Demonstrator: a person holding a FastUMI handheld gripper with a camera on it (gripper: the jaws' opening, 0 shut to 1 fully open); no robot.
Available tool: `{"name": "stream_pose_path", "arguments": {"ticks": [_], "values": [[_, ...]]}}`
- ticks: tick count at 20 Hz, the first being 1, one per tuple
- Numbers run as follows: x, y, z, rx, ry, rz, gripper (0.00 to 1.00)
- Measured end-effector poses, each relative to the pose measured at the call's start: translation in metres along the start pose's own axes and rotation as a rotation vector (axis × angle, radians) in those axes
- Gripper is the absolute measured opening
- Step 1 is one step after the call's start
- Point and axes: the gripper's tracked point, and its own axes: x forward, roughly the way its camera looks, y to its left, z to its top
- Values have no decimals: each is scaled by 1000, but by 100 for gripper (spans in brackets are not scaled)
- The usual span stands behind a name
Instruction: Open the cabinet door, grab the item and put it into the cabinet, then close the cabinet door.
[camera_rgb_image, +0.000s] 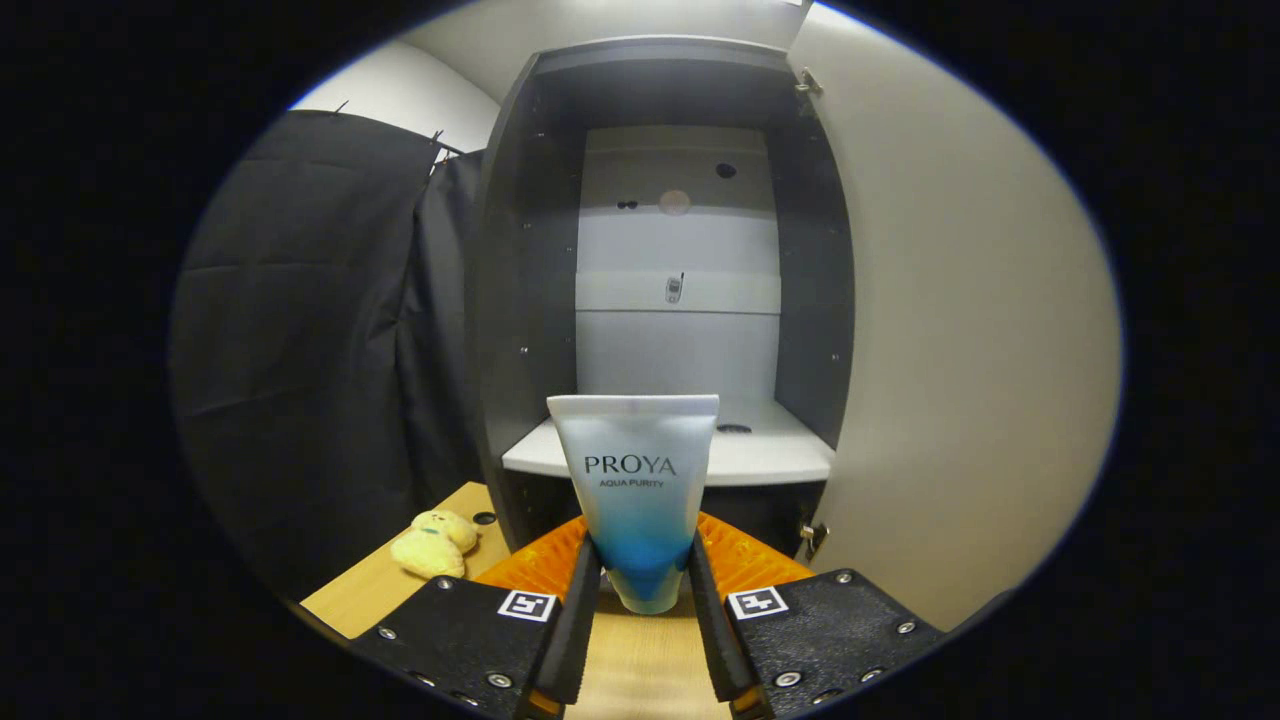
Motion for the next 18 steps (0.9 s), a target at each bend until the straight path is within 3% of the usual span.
{"name": "stream_pose_path", "arguments": {"ticks": [6,10,18], "values": [[120,-17,43,-60,-79,-59,48],[169,-13,30,-22,-53,-44,48],[193,-23,9,17,-21,-58,48]]}}
